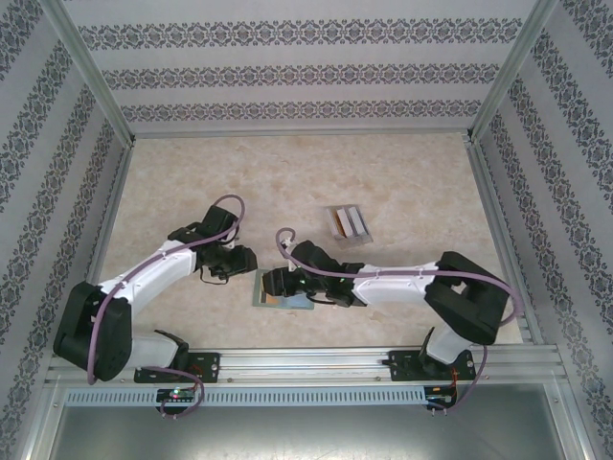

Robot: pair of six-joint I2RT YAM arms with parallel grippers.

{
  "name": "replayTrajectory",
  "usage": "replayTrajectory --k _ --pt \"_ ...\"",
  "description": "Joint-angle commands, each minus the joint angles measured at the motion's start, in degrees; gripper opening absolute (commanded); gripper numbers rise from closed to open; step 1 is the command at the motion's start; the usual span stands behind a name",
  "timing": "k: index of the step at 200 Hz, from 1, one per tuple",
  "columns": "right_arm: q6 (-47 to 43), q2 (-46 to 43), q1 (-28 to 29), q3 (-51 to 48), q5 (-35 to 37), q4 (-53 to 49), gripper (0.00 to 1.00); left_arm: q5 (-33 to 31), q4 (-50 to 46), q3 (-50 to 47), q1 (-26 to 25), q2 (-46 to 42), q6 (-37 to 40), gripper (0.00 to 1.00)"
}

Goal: Put the credit cards into the card holder

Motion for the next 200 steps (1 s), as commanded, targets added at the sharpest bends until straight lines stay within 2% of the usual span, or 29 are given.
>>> replayTrajectory --k 1,28,44,67,80,94,106,114,123,139,165,200 --pt "0.35 4.57 1.20 2.13 -4.24 4.66 0.45 -1.98 -1.22 -1.63 4.25 -2.69 -4.52 0.49" --pt "1.86 7.01 0.90 1.89 -6.34 8.88 0.46 0.97 -1.68 -2.81 12.16 -6.05 -4.61 0.55" --pt "1.33 5.71 -0.70 -0.07 -7.40 11.67 0.48 1.23 -2.13 -1.53 12.62 -6.99 -3.27 0.57" --pt "-1.50 0.48 -4.32 -0.72 -10.55 9.33 0.50 5.22 1.94 -2.48 12.60 -6.59 -2.65 0.59" --pt "-6.73 -5.43 -6.15 -0.53 -9.38 2.92 0.53 6.72 3.98 -2.78 12.54 -5.16 -1.63 0.60" --pt "-13.91 -10.82 -7.80 1.28 -3.06 -8.36 0.57 7.65 6.58 -2.76 11.60 -3.78 0.37 0.60" --pt "-19.30 -14.32 -9.56 3.70 2.42 -17.82 0.57 7.03 10.01 -3.07 9.60 -3.45 1.84 0.61" --pt "-22.05 -16.27 -10.99 5.56 4.79 -23.46 0.58 6.88 13.12 -3.59 8.15 -3.57 2.72 0.68" --pt "-24.43 -17.94 -12.61 7.16 7.21 -28.44 0.58 5.70 16.00 -3.85 6.92 -3.61 3.87 0.70" --pt "-27.93 -19.63 -16.64 10.08 12.80 -37.42 0.59 3.03 21.47 -4.66 5.86 -3.18 5.70 0.71" --pt "-31.37 -19.72 -24.19 13.31 15.15 -46.66 0.62 -0.35 35.01 -9.32 4.57 -2.52 8.18 0.72" --pt "-34.96 -15.98 -32.16 16.00 10.79 -50.20 0.62 -2.50 49.52 -15.42 2.72 -1.11 13.07 0.74"
